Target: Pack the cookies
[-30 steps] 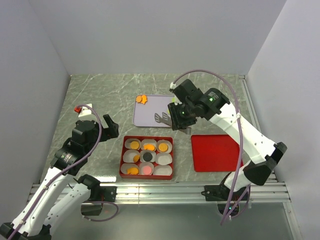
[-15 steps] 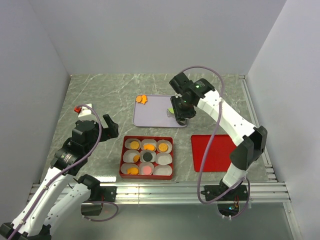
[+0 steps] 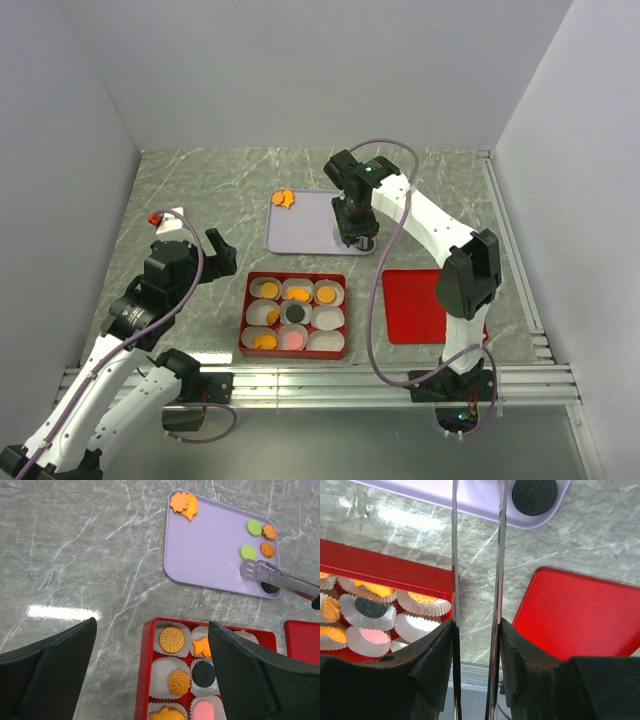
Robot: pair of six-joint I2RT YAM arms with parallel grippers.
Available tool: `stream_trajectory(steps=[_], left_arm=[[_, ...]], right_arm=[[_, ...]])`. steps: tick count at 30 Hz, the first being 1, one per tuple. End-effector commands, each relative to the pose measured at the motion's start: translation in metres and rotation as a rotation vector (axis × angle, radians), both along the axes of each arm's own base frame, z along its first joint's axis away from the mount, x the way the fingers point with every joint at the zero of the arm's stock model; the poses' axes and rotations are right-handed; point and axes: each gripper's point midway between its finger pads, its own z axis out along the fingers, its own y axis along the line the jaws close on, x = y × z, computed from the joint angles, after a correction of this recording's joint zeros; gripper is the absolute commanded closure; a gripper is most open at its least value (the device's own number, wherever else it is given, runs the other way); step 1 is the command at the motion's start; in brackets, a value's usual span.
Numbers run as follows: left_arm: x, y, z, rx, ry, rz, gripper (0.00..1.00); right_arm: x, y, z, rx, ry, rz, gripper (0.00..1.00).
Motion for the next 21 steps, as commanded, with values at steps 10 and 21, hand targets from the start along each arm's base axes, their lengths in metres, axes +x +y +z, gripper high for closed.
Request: stream_trajectory(steps=[10, 21], left_arm=[[0.006, -0.003, 0.002, 0.007, -0.004, -0.005, 0.01], [0.007, -0.004, 0.0, 0.012, 0.003, -0.013, 0.01]], right_arm=[[0.023, 0.01, 0.007, 0.014, -0.045, -0.02, 0.53], [0.028, -0.003, 0.001, -0.035, -0.034, -0.071, 0.51]])
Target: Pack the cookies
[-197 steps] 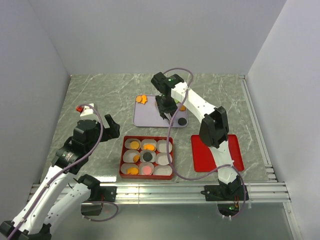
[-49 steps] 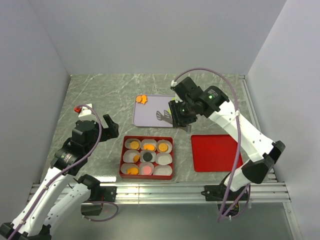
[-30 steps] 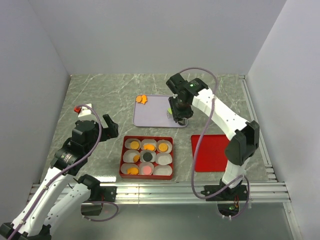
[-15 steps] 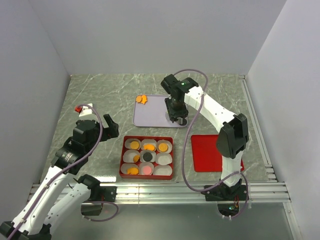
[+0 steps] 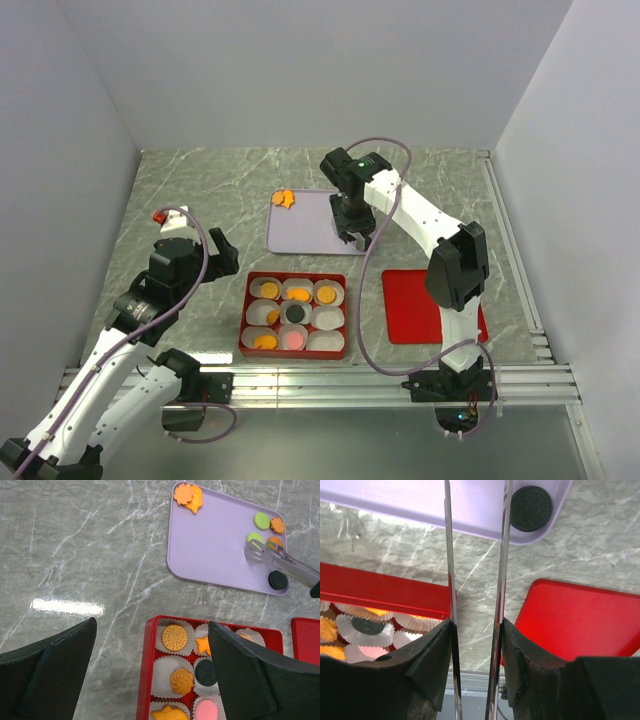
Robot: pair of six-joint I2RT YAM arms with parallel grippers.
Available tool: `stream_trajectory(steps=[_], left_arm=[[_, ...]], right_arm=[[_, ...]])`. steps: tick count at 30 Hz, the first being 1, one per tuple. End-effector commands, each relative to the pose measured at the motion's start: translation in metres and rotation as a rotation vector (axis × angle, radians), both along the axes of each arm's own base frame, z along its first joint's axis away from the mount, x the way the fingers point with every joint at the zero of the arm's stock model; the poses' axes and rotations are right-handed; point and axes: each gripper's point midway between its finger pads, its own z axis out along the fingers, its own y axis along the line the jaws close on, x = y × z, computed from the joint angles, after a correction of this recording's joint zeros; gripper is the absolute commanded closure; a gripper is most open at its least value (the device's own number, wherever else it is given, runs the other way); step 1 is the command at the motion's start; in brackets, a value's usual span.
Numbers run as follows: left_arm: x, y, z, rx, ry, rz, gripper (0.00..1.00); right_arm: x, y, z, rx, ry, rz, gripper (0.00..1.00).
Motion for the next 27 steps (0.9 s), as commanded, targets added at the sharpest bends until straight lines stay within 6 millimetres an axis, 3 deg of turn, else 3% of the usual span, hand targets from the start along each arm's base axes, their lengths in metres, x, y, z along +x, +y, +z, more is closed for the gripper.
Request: stream_trajectory(steps=[1, 27], left_arm=[[0.004, -0.003, 0.009, -0.005, -0.03, -0.011, 0.01], [0.003, 0.001, 0.009, -0.004, -0.03, 0.009, 0.01]], right_arm=[[0.009, -0.006, 0.016, 0.005, -0.049, -0.041, 0.5], [0.032, -0.003, 0.006, -0.001, -0.041, -0.035, 0.5]])
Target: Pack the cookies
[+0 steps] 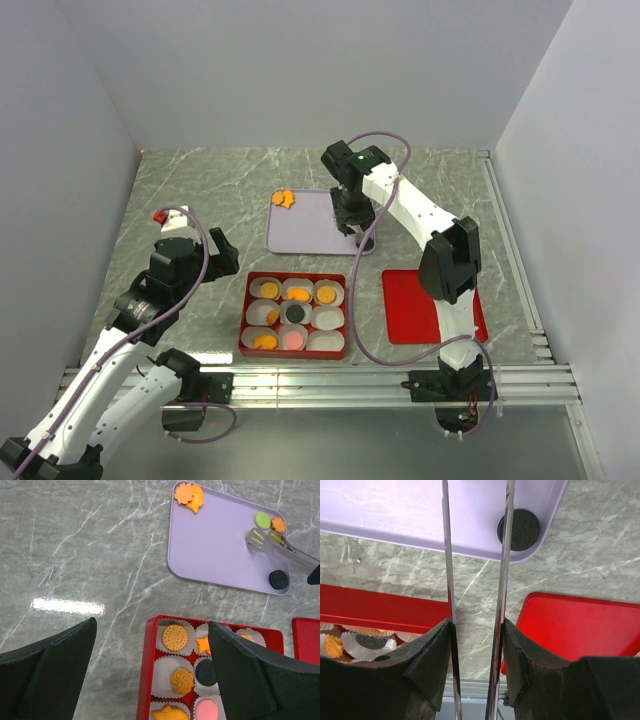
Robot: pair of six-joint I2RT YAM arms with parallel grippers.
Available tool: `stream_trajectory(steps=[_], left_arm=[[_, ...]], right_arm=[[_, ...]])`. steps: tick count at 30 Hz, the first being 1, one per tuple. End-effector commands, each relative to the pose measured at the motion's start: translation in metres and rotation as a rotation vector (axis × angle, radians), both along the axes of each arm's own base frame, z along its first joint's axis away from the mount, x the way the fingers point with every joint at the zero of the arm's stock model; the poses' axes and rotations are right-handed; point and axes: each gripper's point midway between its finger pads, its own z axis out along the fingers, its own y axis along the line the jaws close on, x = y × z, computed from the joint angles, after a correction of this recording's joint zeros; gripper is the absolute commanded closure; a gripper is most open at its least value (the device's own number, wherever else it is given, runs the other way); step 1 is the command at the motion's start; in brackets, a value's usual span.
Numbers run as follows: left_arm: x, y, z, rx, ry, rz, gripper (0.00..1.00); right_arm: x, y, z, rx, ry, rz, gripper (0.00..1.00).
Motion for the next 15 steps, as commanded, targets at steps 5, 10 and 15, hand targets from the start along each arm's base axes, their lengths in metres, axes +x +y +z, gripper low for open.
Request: stream_trajectory(steps=[5, 10, 15], left_arm=[[0.0031, 0.0014, 0.0091, -0.004, -0.03, 0.014, 0.01], [0.0027, 0.0028, 0.0093, -0.005, -0.031, 0.021, 0.01], [0.0028, 0.0039, 0.0097, -0.003, -0.033, 0.026, 0.01]], right_arm=[[0.0109, 0.0031, 0.0075, 0.012, -0.027, 0.008, 0.5], [0.0098, 0.0037, 0.0024, 0.011, -0.013, 0.014, 0.51], [0.0088, 0.0041, 0.0021, 0.014, -0.009, 0.015, 0.56]])
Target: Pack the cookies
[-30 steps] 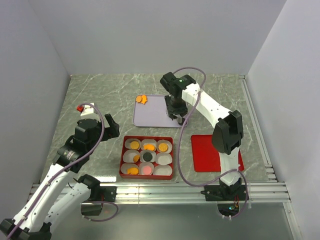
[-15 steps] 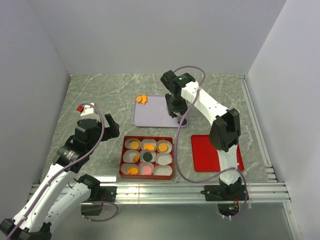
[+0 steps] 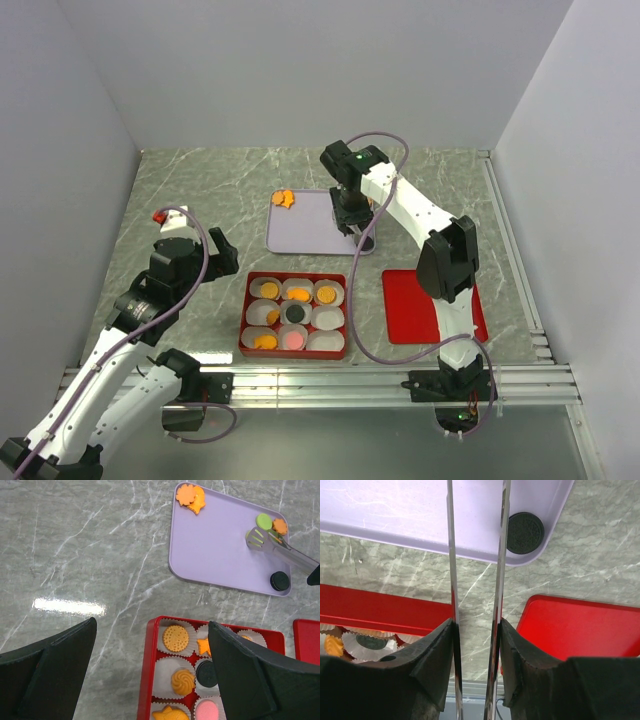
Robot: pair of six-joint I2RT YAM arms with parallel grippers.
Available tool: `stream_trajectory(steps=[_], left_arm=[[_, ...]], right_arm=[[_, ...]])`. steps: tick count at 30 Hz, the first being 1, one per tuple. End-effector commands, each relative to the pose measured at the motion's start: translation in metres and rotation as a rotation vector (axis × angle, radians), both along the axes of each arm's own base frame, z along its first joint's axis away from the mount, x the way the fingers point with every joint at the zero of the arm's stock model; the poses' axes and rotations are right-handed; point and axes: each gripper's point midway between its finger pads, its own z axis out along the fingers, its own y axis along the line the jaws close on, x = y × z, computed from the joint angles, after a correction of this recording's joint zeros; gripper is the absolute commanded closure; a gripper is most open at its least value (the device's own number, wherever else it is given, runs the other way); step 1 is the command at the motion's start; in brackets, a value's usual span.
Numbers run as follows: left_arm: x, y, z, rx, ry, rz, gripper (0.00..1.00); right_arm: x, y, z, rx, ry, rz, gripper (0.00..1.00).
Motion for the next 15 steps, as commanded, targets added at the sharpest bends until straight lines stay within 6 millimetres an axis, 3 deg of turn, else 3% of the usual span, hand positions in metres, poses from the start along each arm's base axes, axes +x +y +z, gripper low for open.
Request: stream_trajectory(steps=[1, 7, 15], left_arm=[[0.002, 0.002, 0.01, -0.007, -0.033, 0.017, 0.01], [0.002, 0.003, 0.01, -0.005, -0.033, 0.018, 0.01], [0.002, 0.001, 0.01, -0.005, -0.032, 0.009, 0.01]], right_arm=[[0.006, 0.0, 0.006, 0.009, -0.017, 0.003, 0.57], [0.004, 0.0, 0.017, 0.025, -0.04, 0.002, 0.67], [-0.003, 0.004, 0.038, 0.089, -0.066, -0.002, 0.71]])
